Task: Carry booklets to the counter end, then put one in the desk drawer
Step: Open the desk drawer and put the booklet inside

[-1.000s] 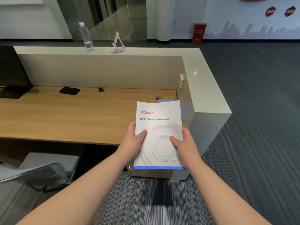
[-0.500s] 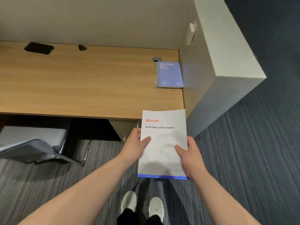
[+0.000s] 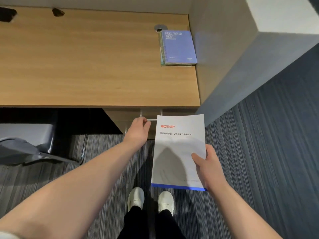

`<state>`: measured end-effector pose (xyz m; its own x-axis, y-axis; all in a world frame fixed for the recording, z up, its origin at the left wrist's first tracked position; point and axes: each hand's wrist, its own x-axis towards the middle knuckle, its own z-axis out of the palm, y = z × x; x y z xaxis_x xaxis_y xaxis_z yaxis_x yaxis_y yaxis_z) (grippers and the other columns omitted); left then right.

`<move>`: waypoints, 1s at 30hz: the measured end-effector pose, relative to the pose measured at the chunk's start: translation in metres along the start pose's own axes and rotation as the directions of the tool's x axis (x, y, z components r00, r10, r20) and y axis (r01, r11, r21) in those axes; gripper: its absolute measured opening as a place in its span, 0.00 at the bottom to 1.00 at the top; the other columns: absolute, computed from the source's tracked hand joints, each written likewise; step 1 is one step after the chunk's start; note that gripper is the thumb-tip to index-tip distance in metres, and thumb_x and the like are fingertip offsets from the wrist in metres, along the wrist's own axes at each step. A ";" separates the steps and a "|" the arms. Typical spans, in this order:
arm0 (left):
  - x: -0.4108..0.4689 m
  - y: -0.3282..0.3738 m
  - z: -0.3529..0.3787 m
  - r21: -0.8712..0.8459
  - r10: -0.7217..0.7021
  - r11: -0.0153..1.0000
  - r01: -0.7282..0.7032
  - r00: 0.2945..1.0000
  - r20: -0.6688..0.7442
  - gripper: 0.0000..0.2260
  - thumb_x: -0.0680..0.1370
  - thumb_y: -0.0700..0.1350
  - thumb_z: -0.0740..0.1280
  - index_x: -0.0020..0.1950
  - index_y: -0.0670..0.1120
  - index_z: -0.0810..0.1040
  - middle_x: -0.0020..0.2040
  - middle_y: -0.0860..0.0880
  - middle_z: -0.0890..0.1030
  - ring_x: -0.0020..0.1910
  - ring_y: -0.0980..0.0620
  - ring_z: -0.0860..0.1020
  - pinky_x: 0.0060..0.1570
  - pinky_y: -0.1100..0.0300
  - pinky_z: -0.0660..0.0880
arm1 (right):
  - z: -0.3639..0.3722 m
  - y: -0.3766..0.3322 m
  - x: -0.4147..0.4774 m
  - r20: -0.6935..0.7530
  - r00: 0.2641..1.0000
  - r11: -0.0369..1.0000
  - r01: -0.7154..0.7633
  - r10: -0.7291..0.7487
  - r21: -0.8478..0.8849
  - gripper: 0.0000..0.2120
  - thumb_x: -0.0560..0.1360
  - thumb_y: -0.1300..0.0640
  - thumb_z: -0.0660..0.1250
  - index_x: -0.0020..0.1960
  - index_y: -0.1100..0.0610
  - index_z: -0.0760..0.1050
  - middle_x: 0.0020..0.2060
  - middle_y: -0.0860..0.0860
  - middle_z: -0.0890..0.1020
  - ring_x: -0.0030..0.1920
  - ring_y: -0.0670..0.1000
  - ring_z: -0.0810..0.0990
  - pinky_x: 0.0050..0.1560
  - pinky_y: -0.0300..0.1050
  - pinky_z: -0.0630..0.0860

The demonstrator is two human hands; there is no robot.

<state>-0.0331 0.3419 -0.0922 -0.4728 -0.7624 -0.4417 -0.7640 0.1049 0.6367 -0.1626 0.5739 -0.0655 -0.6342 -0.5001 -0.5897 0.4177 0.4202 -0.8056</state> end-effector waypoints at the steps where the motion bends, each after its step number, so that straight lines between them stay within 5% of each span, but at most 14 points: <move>1: 0.008 -0.001 0.000 0.017 0.007 1.000 -0.007 1.000 0.006 0.20 0.85 0.52 0.56 0.72 0.42 0.71 0.72 0.45 0.71 0.64 0.44 0.75 0.61 0.54 0.69 | -0.002 0.002 0.003 -0.004 1.000 1.000 -0.002 0.003 0.017 0.12 0.73 0.61 0.69 0.52 0.46 0.79 0.55 0.55 0.86 0.58 0.60 0.85 0.64 0.69 0.76; 10: 0.046 -0.021 0.017 0.082 0.011 0.996 -0.026 0.985 0.171 0.22 0.86 0.49 0.55 0.79 0.44 0.63 0.80 0.46 0.64 0.75 0.42 0.68 0.72 0.51 0.64 | -0.011 0.011 0.020 -0.021 0.999 0.998 -0.032 0.033 0.061 0.12 0.80 0.69 0.64 0.57 0.55 0.76 0.55 0.57 0.86 0.58 0.61 0.85 0.64 0.65 0.78; 14: 0.049 -0.018 0.024 0.062 -0.036 0.998 0.028 0.990 0.133 0.22 0.86 0.51 0.55 0.79 0.46 0.62 0.80 0.48 0.64 0.74 0.41 0.69 0.70 0.50 0.65 | -0.013 0.009 0.021 -0.025 0.999 0.995 -0.019 0.022 0.099 0.12 0.80 0.71 0.63 0.57 0.56 0.76 0.55 0.57 0.86 0.59 0.61 0.84 0.61 0.58 0.80; 30: -0.011 -0.044 0.045 0.037 -0.051 0.998 0.047 0.990 0.131 0.21 0.84 0.51 0.59 0.77 0.50 0.64 0.75 0.46 0.71 0.67 0.40 0.75 0.61 0.48 0.70 | -0.028 0.008 -0.001 0.020 1.000 0.996 -0.003 0.001 0.092 0.14 0.78 0.69 0.66 0.55 0.52 0.78 0.56 0.58 0.86 0.59 0.62 0.84 0.66 0.68 0.75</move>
<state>-0.0140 0.3742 -0.1442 -0.4864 -0.6763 -0.5532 -0.8011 0.0926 0.5913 -0.1764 0.5993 -0.0700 -0.6202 -0.5149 -0.5918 0.4778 0.3503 -0.8056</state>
